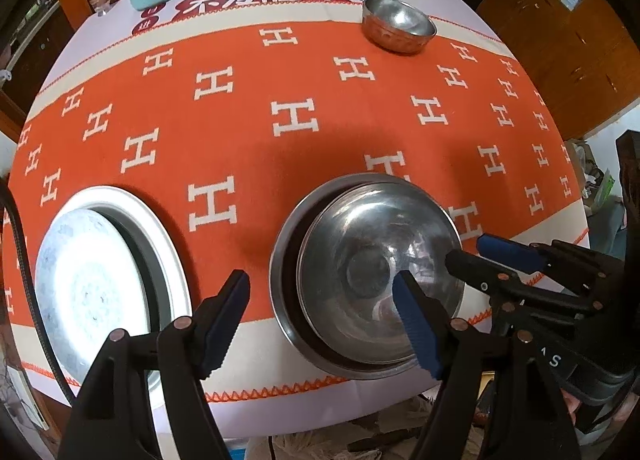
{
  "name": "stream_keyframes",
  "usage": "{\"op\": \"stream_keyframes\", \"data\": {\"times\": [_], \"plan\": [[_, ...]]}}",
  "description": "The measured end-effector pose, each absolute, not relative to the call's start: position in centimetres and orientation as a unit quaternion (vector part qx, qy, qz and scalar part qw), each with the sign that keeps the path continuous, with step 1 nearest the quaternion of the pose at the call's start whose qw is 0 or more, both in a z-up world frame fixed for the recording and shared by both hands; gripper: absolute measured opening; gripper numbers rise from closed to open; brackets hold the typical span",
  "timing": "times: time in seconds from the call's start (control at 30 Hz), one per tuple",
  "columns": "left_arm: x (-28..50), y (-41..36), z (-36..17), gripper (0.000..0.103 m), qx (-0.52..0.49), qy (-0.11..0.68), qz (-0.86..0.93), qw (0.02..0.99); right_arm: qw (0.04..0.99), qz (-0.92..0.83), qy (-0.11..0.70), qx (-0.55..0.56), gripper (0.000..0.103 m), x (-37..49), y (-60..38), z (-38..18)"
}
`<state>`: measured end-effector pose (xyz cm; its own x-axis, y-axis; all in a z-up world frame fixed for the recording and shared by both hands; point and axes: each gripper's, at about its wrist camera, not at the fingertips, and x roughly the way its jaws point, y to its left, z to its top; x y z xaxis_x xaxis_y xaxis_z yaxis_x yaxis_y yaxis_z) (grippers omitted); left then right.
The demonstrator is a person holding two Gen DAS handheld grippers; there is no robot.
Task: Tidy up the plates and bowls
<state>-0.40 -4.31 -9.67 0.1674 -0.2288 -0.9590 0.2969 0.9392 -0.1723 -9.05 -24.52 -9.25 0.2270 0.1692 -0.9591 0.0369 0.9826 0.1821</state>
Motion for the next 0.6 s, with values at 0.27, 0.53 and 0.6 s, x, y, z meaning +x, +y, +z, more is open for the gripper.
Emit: {"op": "stream_keyframes", "data": {"times": [0.27, 0.53, 0.6], "plan": [[0.3, -5.3, -8.5, 0.077, 0.046, 0.611, -0.171, 0.772, 0.784, 0.050, 0.609, 0.109, 0.036, -9.5, -25.6, -9.1], [3.0, -6.4, -5.6, 0.077, 0.059, 0.578, -0.178, 0.794, 0.792, 0.057, 0.590, 0.146, 0.036, -8.9, -27.3, -8.2], [4.1, -6.8, -4.8, 0.077, 0.066, 0.566, -0.178, 0.802, 0.796, 0.051, 0.582, 0.159, 0.036, -8.3, -28.2, -7.9]]}}
